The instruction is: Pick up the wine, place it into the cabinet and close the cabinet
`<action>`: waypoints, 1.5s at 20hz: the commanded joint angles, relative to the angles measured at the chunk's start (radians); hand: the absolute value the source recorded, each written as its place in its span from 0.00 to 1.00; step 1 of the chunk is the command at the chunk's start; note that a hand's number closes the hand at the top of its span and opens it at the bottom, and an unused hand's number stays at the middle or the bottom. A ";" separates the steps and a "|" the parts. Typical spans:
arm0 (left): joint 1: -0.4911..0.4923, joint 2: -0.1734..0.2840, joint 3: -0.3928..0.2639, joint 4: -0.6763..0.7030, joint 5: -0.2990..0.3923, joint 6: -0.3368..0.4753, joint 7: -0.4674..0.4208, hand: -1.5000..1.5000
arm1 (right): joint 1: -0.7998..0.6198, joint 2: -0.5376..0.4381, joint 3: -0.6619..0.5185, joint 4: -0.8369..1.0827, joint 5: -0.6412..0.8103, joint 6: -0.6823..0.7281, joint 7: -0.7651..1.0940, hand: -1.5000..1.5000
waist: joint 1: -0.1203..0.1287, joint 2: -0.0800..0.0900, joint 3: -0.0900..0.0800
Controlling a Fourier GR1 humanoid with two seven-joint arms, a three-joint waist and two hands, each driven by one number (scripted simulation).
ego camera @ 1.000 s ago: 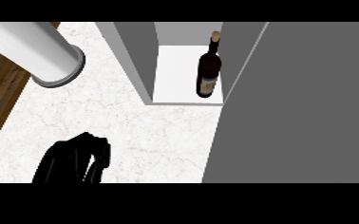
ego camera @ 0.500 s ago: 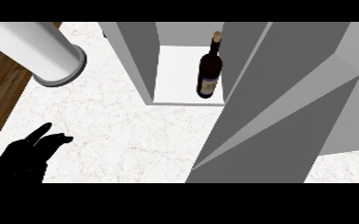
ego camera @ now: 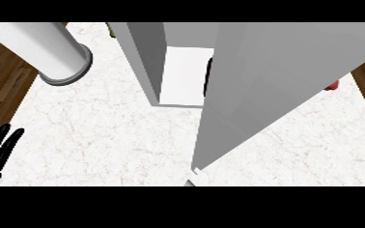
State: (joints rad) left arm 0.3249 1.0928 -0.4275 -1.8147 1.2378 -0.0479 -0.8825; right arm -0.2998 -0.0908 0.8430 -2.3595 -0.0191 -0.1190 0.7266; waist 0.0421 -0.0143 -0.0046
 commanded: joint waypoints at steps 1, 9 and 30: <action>0.056 0.034 0.044 0.060 -0.004 -0.097 -0.035 0.00 | -0.163 0.086 0.121 0.115 0.062 -0.151 -0.028 1.00 | 0.009 0.001 -0.002; 0.130 0.074 0.109 0.088 -0.010 -0.214 -0.078 0.00 | -0.329 0.083 0.005 0.226 0.050 -0.334 -0.083 1.00 | 0.033 0.007 0.000; 0.195 0.080 0.314 0.191 0.038 -0.398 0.031 0.00 | -0.827 0.091 -0.435 0.999 -0.456 0.046 -0.282 1.00 | 0.027 0.025 0.005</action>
State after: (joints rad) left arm 0.5130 1.1637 -0.1452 -1.5985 1.2520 -0.3926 -0.8365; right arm -1.0991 -0.0052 0.4343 -1.4663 -0.3556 -0.2137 0.4538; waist 0.0593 0.0075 -0.0009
